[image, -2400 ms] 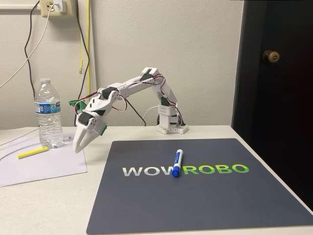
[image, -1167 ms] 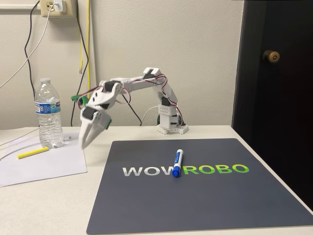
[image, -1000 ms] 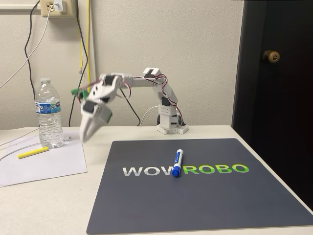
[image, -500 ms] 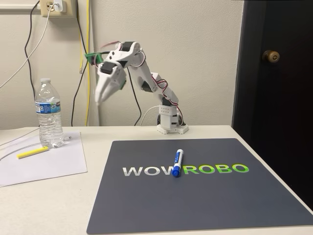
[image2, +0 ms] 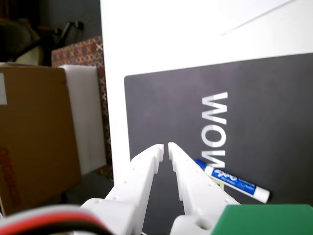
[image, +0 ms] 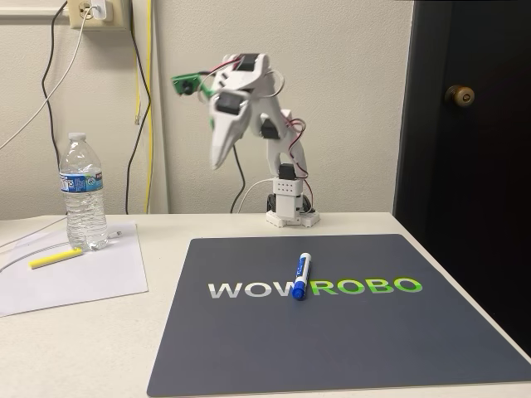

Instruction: Pick up the blue marker.

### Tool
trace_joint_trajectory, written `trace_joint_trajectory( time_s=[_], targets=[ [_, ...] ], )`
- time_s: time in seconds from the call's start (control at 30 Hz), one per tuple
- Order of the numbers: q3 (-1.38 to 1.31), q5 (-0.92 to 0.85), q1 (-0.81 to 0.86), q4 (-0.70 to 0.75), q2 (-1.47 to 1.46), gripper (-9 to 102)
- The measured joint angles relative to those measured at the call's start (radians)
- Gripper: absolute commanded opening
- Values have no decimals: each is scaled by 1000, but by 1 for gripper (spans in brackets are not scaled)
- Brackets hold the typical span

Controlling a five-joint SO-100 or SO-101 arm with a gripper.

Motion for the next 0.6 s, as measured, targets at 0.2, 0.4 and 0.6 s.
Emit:
trace_joint_trajectory(
  time_s=[0.2, 0.4, 0.6],
  targets=[
    [304, 0, -109, 0, 245, 0],
    [465, -32, -229, 0, 314, 0],
    [517, -94, -330, 0, 302, 0]
  ],
)
